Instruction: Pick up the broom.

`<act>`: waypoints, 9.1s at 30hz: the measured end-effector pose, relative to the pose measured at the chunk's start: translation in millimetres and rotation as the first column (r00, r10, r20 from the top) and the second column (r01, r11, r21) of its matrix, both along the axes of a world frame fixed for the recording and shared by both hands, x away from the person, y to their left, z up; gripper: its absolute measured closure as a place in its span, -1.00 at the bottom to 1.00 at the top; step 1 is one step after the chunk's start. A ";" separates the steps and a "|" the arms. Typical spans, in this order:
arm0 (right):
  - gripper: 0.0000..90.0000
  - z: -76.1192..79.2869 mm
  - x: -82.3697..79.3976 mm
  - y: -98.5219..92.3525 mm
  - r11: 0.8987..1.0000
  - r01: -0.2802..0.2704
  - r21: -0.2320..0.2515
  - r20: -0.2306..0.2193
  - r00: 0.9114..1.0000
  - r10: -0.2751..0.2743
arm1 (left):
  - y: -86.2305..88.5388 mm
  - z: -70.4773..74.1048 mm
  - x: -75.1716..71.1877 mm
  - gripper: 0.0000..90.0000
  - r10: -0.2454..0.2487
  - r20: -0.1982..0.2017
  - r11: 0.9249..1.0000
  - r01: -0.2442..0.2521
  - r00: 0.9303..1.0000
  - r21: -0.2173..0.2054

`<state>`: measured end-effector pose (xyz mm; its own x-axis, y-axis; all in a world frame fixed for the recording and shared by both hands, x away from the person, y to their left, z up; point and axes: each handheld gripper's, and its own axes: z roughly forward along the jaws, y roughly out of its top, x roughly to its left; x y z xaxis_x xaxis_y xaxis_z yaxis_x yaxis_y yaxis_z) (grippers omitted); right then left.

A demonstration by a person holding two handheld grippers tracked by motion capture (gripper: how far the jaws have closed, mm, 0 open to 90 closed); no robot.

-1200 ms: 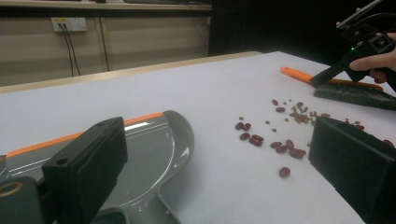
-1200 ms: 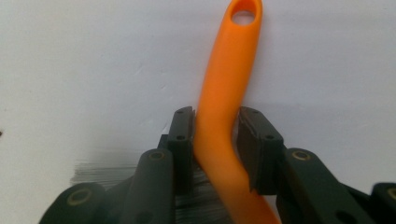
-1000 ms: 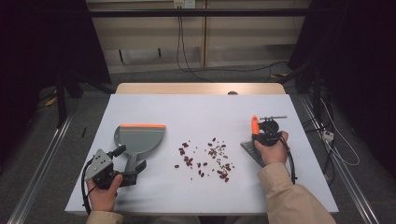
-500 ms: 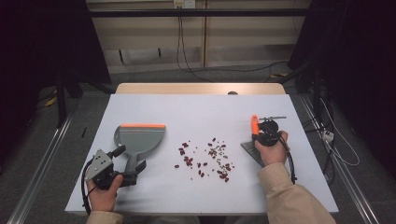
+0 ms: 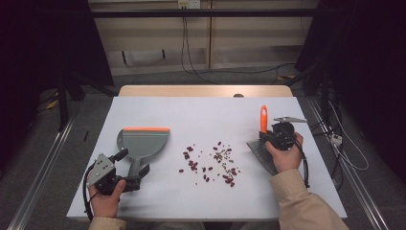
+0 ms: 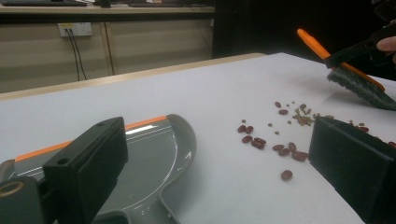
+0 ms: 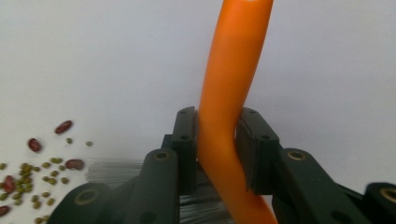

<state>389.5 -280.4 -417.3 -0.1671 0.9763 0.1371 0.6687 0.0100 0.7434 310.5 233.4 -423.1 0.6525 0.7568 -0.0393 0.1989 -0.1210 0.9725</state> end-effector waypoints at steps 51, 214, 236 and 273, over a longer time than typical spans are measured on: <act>0.59 51.5 -46.5 -3.3 0.956 -0.125 0.266 0.389 0.921 0.012 | -92.3 43.6 12.4 -0.92 -0.244 0.007 0.968 0.244 0.970 -0.051; 0.54 20.6 -31.9 71.7 0.732 -0.649 0.205 0.374 0.744 0.554 | -168.6 51.2 73.0 0.49 -0.340 -0.122 0.933 0.318 0.933 -0.169; 0.55 26.1 -31.6 7.5 0.928 -0.372 -0.007 0.226 0.904 0.363 | -143.0 56.7 72.9 -0.62 -0.183 -0.087 0.983 0.180 0.979 -0.044; 0.54 2.2 -3.7 17.4 0.928 -0.352 -0.117 0.008 0.935 0.356 | -70.0 31.4 65.3 -0.75 -0.155 -0.152 0.987 0.160 0.976 0.020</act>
